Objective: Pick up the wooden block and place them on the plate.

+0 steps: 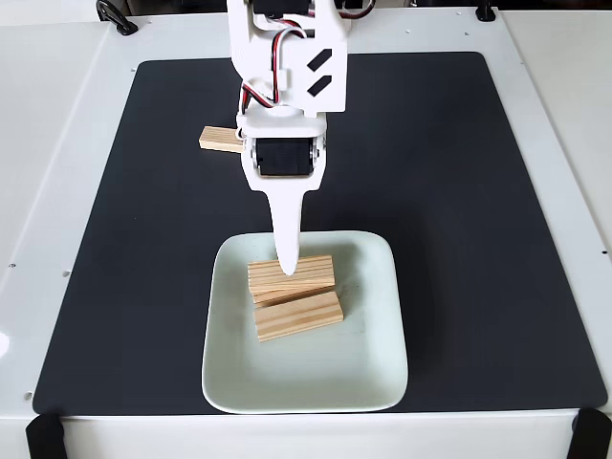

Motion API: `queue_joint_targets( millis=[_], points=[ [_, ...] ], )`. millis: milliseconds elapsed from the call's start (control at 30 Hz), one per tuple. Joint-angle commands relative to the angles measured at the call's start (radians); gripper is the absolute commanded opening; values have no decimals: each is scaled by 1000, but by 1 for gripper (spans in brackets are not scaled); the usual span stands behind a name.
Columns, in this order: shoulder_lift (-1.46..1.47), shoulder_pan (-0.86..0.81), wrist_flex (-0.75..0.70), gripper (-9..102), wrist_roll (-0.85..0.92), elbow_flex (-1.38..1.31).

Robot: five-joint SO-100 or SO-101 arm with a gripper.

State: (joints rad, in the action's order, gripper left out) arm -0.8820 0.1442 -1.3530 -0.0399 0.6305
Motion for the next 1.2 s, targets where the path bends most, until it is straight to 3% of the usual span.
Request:
queue_joint_targets(
  millis=[0,100,167,433,800,1033,1167],
  points=[
    [-89,6,12,14,2,3],
    [-106,6,12,-2,-5,5],
    [-117,6,11,2,-5,5],
    [-195,6,-3,0,-3,71],
    [-670,9,17,0,9,704],
    [-989,-12,229,0,11,1181],
    [-1124,-74,264,0,89,1374]
  ],
)
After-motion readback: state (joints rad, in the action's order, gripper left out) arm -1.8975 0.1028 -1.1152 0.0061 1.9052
